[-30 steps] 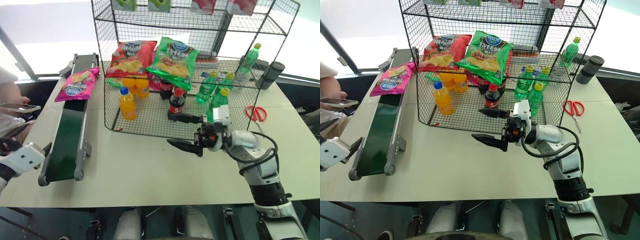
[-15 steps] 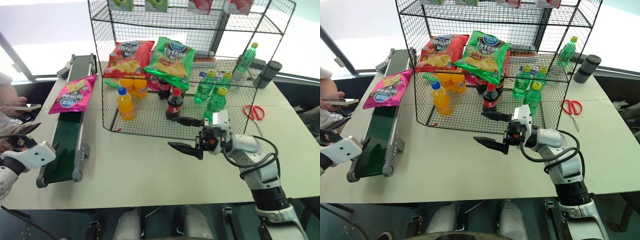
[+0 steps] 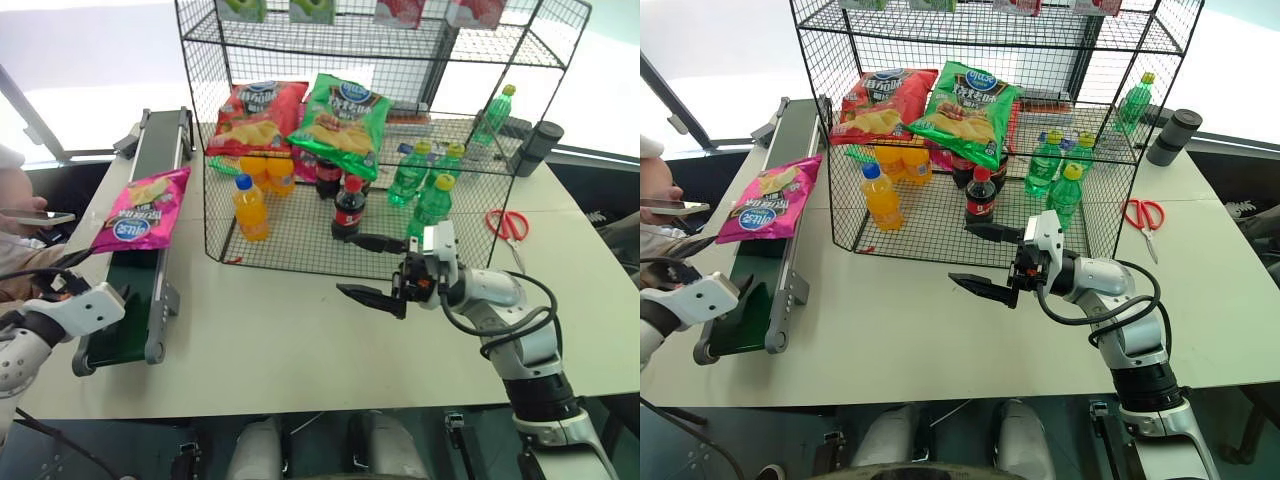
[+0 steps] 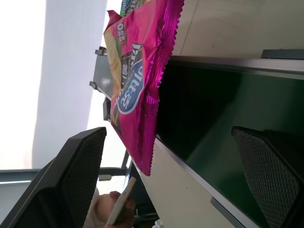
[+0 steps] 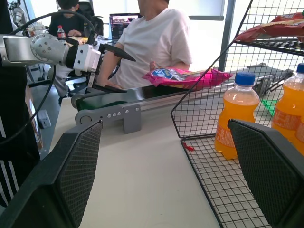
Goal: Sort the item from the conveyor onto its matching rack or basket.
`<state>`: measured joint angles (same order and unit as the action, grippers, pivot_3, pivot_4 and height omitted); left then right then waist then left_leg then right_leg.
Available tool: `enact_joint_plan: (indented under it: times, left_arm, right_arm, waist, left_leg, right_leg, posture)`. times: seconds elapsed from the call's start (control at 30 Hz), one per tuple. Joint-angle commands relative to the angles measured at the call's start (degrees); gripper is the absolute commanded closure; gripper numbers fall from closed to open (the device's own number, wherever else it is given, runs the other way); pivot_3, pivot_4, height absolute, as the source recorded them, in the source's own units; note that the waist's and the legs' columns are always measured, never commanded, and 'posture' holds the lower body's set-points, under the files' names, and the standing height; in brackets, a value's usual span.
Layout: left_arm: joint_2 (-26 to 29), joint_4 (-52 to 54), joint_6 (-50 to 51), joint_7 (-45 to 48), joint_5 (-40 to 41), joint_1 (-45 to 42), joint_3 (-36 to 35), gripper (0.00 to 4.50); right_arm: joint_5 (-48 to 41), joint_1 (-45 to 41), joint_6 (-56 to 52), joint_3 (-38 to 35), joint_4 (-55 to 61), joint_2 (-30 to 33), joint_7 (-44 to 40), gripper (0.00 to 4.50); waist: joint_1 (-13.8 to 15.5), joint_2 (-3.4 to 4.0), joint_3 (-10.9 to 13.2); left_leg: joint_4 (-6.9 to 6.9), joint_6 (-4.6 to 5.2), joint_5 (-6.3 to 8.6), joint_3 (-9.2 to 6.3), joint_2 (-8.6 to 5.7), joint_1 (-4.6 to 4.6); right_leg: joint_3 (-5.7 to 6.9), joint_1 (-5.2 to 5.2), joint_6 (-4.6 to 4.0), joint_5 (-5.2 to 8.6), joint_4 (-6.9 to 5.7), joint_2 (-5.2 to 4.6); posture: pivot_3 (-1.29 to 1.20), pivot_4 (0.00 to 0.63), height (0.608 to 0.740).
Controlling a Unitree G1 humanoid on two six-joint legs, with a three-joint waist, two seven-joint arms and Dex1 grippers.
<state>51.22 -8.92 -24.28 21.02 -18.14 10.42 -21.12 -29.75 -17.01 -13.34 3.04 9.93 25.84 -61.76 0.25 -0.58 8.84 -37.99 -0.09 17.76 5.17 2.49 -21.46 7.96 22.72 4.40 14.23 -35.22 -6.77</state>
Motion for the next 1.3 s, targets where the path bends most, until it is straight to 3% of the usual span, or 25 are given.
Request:
enact_joint_plan:
  times: [0.03, 0.77, 0.9, 1.1, 1.13, 1.3]
  left_arm:
    - [1.25, 0.22, -0.24, -0.93, 0.02, -0.94, -0.23, 0.00]
    - [0.59, -0.82, 0.88, 0.15, 1.25, -3.42, 3.18, 0.00]
    - [0.78, -0.36, 1.08, 0.65, 1.74, -3.70, 3.66, 1.25]
    - [0.93, -0.44, 1.32, 0.75, 1.60, -4.17, 4.17, 4.26]
    - [0.91, -0.40, 1.41, 0.80, 1.65, -4.20, 4.16, 4.45]
    - [-0.63, 1.10, 3.60, 1.51, 7.29, -5.00, 1.03, 4.45]
  right_arm:
    - [0.20, -0.20, 1.12, -0.25, 1.77, 0.32, 0.25, 0.10]
    - [2.10, -0.46, 1.61, -0.68, 1.36, 1.18, 0.79, 0.10]
    - [2.51, -0.66, 1.84, -0.60, 1.08, 1.23, 0.88, 0.00]
    - [2.94, -1.04, 2.33, -0.70, 0.16, 1.33, 0.97, 0.00]
    - [3.10, -1.07, 2.51, -0.66, 0.00, 1.32, 1.02, 0.00]
    - [3.89, -1.11, 3.02, -0.47, -0.41, 1.24, 1.05, 0.00]
  waist:
    - [0.01, -0.01, 0.00]
    - [0.01, -0.06, -0.04]
    - [0.02, -0.08, -0.05]
    - [0.00, -0.08, -0.05]
    - [0.01, -0.09, -0.05]
    - [0.00, -0.09, -0.05]
  left_leg:
    - [0.00, 0.00, 0.00, 0.00, 0.00, 0.00]
    - [0.00, 0.00, 0.00, 0.02, 0.00, 0.00]
    - [0.00, 0.00, 0.00, 0.03, 0.00, 0.00]
    - [0.00, 0.00, 0.00, 0.03, 0.00, 0.00]
    - [0.00, 0.00, 0.00, 0.03, 0.00, 0.01]
    - [0.00, 0.00, 0.00, 0.04, -0.01, 0.01]
  right_leg:
    - [0.00, 0.00, 0.00, 0.00, 0.00, 0.00]
    - [0.00, 0.00, 0.00, 0.00, -0.02, 0.01]
    - [0.00, 0.00, 0.00, 0.00, -0.01, 0.01]
    - [0.00, 0.00, 0.00, 0.00, -0.02, 0.01]
    - [0.00, 0.00, 0.00, 0.00, -0.02, 0.01]
    - [0.00, 0.00, 0.00, 0.00, -0.02, 0.02]
  posture:
    - [0.00, 0.150, 0.740]
    - [0.00, 0.150, 0.740]
    - [0.00, 0.150, 0.740]
    - [0.00, 0.150, 0.740]
    - [0.00, 0.150, 0.740]
    - [0.00, 0.150, 0.740]
